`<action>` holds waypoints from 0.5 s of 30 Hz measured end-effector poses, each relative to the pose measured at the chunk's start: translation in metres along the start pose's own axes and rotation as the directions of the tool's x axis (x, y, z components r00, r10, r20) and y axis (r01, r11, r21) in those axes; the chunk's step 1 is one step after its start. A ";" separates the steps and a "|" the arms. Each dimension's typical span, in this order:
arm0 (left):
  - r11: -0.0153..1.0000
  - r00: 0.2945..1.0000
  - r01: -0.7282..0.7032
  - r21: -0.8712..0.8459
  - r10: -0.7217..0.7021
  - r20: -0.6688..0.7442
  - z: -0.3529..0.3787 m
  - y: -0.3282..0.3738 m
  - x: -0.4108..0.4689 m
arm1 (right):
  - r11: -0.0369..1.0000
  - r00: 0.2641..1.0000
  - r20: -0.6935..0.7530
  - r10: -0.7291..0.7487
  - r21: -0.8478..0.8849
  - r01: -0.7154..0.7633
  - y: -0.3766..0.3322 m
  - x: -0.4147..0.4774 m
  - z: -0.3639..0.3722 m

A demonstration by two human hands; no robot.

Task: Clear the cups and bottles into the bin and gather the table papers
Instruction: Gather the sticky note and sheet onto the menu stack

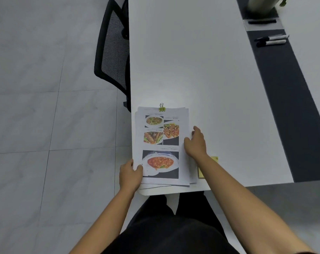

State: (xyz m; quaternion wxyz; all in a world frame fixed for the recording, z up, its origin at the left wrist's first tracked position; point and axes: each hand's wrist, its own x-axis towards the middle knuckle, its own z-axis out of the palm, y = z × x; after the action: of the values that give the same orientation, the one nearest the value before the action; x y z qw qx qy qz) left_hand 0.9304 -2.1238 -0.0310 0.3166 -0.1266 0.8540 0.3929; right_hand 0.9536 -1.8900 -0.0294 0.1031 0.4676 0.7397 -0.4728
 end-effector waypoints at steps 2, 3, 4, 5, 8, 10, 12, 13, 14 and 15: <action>1.000 1.000 -0.003 0.012 0.003 0.000 0.003 0.001 -0.002 | 0.999 0.999 0.028 -0.029 -0.015 0.030 0.009 -0.007 0.008; 1.000 1.000 -0.011 0.029 0.011 0.008 0.004 0.003 -0.003 | 0.998 0.998 0.034 -0.048 -0.039 0.049 0.012 -0.009 0.011; 0.999 1.000 -0.017 0.050 0.016 0.021 0.004 0.003 -0.004 | 0.997 0.998 0.032 -0.053 -0.056 0.055 0.014 -0.011 0.013; 0.998 0.999 -0.020 0.065 0.017 0.034 0.004 0.003 -0.005 | 0.996 0.998 0.030 -0.058 -0.067 0.060 0.015 -0.011 0.014; 0.998 0.998 0.000 0.056 -0.003 0.059 0.001 0.007 -0.008 | 0.990 0.994 0.051 -0.099 -0.096 0.103 0.015 -0.015 0.009; 1.000 0.999 -0.011 0.008 0.011 0.048 -0.005 0.017 -0.013 | 0.986 0.989 0.087 -0.123 -0.102 0.131 0.012 -0.017 0.001; 0.996 0.997 -0.080 -0.030 0.080 0.015 -0.013 0.031 -0.019 | 0.983 0.986 0.085 -0.141 -0.107 0.149 0.007 -0.020 -0.013; 0.992 0.993 -0.119 -0.050 0.119 -0.003 -0.018 0.041 -0.023 | 0.980 0.985 0.063 -0.160 -0.107 0.166 0.003 -0.023 -0.021; 0.986 0.989 -0.150 -0.076 0.149 -0.018 -0.025 0.051 -0.027 | 0.976 0.981 0.029 -0.190 -0.100 0.192 -0.001 -0.028 -0.032; 0.978 0.984 -0.180 -0.103 0.178 -0.030 -0.031 0.061 -0.029 | 0.973 0.976 -0.010 -0.219 -0.083 0.217 -0.006 -0.034 -0.044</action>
State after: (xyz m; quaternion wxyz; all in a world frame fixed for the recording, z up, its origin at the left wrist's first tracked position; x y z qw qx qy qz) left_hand 0.9106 -2.1078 0.0388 0.2641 -0.0698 0.8433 0.4629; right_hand 0.9795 -1.8756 0.0179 0.0623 0.3837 0.8061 -0.4462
